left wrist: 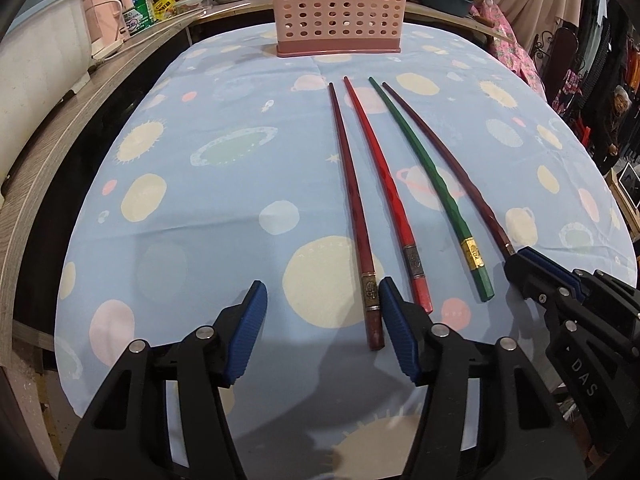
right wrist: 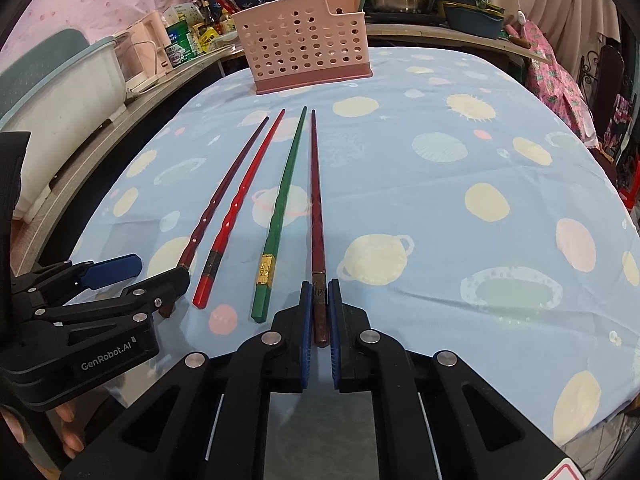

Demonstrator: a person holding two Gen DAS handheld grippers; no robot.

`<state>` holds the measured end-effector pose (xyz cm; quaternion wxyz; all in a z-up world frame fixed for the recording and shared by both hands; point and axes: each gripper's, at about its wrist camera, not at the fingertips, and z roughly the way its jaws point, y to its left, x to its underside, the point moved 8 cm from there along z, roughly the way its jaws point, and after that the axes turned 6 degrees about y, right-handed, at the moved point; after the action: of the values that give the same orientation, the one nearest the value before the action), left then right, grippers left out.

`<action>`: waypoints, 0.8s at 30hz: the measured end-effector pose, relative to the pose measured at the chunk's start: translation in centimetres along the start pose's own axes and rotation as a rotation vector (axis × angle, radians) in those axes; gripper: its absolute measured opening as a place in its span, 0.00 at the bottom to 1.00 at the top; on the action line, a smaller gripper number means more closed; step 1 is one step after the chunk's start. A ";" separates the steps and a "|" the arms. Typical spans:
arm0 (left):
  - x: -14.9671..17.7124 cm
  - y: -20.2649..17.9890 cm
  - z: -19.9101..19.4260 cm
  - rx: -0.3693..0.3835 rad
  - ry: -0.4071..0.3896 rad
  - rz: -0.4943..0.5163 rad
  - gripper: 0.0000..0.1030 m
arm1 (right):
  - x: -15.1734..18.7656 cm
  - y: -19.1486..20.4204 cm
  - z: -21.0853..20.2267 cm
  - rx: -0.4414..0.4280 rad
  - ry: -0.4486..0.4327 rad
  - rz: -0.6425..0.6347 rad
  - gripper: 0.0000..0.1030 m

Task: Organize utensils
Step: 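Close the left tool on another dark red chopstick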

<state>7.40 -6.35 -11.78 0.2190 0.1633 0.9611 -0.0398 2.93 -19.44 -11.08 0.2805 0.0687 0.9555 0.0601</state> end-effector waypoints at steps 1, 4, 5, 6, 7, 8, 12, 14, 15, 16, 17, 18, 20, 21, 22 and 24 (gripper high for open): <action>0.0 0.0 -0.1 0.000 -0.001 0.001 0.46 | 0.0 0.0 0.0 0.000 0.000 0.000 0.07; -0.1 0.0 -0.1 0.001 -0.005 -0.001 0.31 | 0.0 -0.1 0.0 -0.002 0.001 0.000 0.07; -0.1 0.0 -0.2 0.004 -0.006 0.001 0.28 | 0.0 -0.1 0.0 -0.002 0.002 0.000 0.07; -0.1 0.0 -0.2 0.008 -0.005 0.002 0.23 | 0.1 -0.1 -0.1 -0.001 0.002 -0.001 0.07; -0.1 0.0 -0.2 0.009 -0.006 0.003 0.18 | 0.1 -0.1 -0.1 -0.002 0.002 0.000 0.07; -0.1 0.0 -0.2 0.010 -0.005 0.005 0.15 | 0.1 -0.1 -0.1 -0.003 0.002 0.001 0.07; -0.1 0.1 -0.2 0.020 0.000 0.002 0.07 | 0.2 -0.1 -0.2 -0.002 0.001 0.001 0.07; -0.2 0.1 -0.2 0.027 0.003 0.000 0.07 | 0.2 -0.1 -0.2 -0.003 0.001 0.000 0.07; -0.2 0.1 -0.2 0.030 0.005 0.000 0.07 | 0.2 -0.1 -0.2 -0.003 0.001 0.000 0.07; -0.2 0.1 -0.2 0.033 0.006 -0.002 0.07 | 0.2 -0.1 -0.2 -0.002 0.001 0.000 0.07; -0.2 0.2 -0.2 0.035 0.008 -0.004 0.07 | 0.2 -0.1 -0.2 -0.001 0.001 -0.001 0.07; -0.2 0.2 -0.2 0.036 0.010 -0.005 0.07 | 0.2 -0.1 -0.2 0.001 0.001 -0.002 0.07; -0.2 0.2 -0.2 0.037 0.013 -0.008 0.07 | 0.3 -0.2 -0.3 -0.001 0.003 0.004 0.07; -0.2 0.2 -0.2 0.039 0.014 -0.009 0.07 | 0.3 -0.3 -0.3 -0.003 0.005 0.007 0.07; -0.2 0.2 -0.2 0.042 0.015 -0.011 0.07 | 0.3 -0.3 -0.3 -0.005 0.008 0.011 0.07; -0.2 0.2 -0.1 0.043 0.018 -0.012 0.07 | 0.2 -0.4 -0.4 -0.011 0.015 0.020 0.07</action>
<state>7.62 -6.19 -11.54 0.2065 0.1628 0.9629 -0.0604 2.54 -19.87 -10.95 0.2730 0.0760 0.9565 0.0687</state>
